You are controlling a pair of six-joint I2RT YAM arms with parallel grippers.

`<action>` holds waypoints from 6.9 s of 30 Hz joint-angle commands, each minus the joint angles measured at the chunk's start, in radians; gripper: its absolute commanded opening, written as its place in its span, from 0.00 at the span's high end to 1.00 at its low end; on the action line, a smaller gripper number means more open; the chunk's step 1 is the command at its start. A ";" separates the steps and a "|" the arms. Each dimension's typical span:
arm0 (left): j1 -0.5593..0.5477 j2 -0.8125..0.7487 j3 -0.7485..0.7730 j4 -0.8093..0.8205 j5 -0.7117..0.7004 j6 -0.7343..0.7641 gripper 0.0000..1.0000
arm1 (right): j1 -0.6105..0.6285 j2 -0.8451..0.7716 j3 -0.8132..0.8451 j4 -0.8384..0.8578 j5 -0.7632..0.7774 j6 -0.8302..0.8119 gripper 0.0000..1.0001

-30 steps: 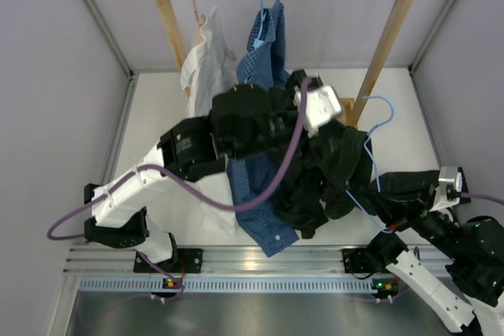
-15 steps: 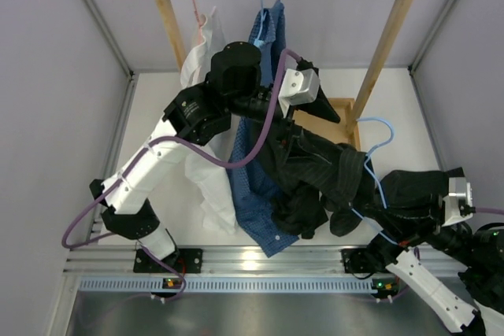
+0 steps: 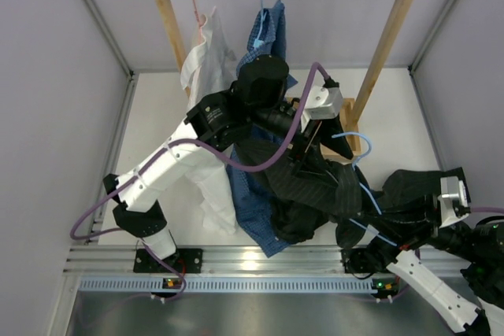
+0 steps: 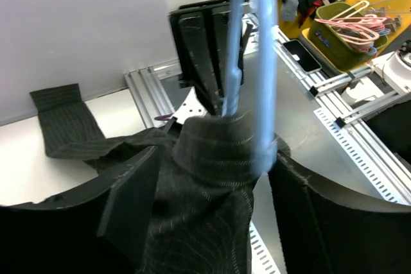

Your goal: Place the shirt on the hanger

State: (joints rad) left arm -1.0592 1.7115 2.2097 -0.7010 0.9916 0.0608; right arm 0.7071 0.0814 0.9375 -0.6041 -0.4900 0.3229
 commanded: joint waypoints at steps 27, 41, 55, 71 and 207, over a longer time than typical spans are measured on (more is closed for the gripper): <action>-0.048 -0.229 -0.231 0.144 -0.602 -0.119 1.00 | 0.023 0.038 0.235 -0.445 0.510 0.033 0.24; -0.050 -0.279 -0.384 0.346 -0.786 -0.295 1.00 | 0.032 -0.028 -0.124 -0.149 0.727 0.441 0.51; -0.048 -0.331 -0.508 0.472 -0.788 -0.302 1.00 | 0.031 -0.091 -0.273 -0.089 0.856 0.591 0.90; -0.048 -0.486 -0.683 0.465 -0.739 -0.178 1.00 | 0.098 0.030 -0.062 -0.155 1.159 0.360 1.00; -0.010 -0.246 -0.673 0.446 -0.287 -0.096 0.02 | 0.758 0.480 0.195 0.096 1.174 -0.186 1.00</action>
State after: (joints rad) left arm -1.0630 1.5272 1.5097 -0.2714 0.8467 0.0010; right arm 1.4635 0.5755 1.1313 -0.5545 0.6228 0.1272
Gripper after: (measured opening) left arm 0.618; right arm 0.010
